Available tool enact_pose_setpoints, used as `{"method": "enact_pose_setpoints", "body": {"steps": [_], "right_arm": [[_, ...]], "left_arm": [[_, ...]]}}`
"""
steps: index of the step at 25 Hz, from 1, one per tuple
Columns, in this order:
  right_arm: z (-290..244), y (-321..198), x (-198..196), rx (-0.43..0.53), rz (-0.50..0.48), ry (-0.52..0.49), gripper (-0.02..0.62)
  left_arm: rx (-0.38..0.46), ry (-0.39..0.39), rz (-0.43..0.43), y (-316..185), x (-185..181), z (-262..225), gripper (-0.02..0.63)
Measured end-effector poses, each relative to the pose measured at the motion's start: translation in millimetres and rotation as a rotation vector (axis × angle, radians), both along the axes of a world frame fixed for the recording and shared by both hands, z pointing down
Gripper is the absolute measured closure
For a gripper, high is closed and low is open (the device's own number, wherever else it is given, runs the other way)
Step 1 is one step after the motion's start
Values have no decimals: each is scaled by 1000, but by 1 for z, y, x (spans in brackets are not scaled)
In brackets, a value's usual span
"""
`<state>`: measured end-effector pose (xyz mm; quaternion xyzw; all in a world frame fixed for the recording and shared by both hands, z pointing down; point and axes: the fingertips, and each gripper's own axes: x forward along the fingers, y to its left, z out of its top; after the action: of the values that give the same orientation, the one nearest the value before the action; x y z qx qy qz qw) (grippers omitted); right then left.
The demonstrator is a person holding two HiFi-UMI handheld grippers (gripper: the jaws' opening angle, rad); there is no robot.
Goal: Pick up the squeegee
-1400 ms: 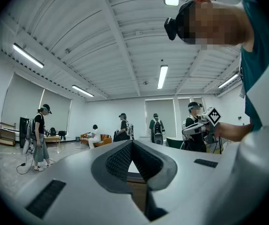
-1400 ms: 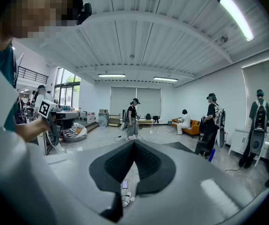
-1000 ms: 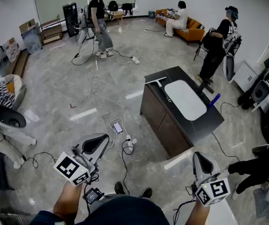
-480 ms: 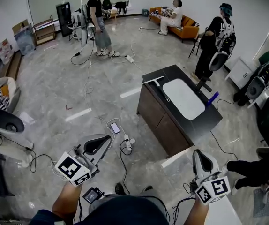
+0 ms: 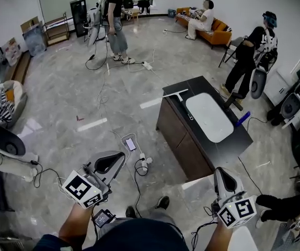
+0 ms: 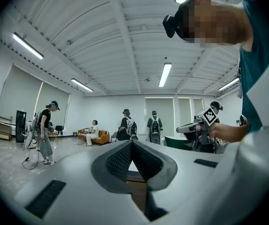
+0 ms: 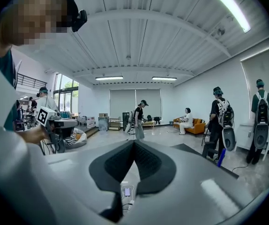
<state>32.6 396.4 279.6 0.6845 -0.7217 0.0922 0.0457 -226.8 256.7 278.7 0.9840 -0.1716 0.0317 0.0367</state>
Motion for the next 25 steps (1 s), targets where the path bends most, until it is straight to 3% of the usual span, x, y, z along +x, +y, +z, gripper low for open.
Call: {"method": "enact_pose_setpoints", "body": {"steps": [16,25], "right_arm": [[7,-105,130,20,-175,-30,586],[13,-132,189,19,-229,-41,586]], "left_arm": [[23,-27,-163,-56,115,-6,601],[24,-34,-228,-70,166,-7,601]]}}
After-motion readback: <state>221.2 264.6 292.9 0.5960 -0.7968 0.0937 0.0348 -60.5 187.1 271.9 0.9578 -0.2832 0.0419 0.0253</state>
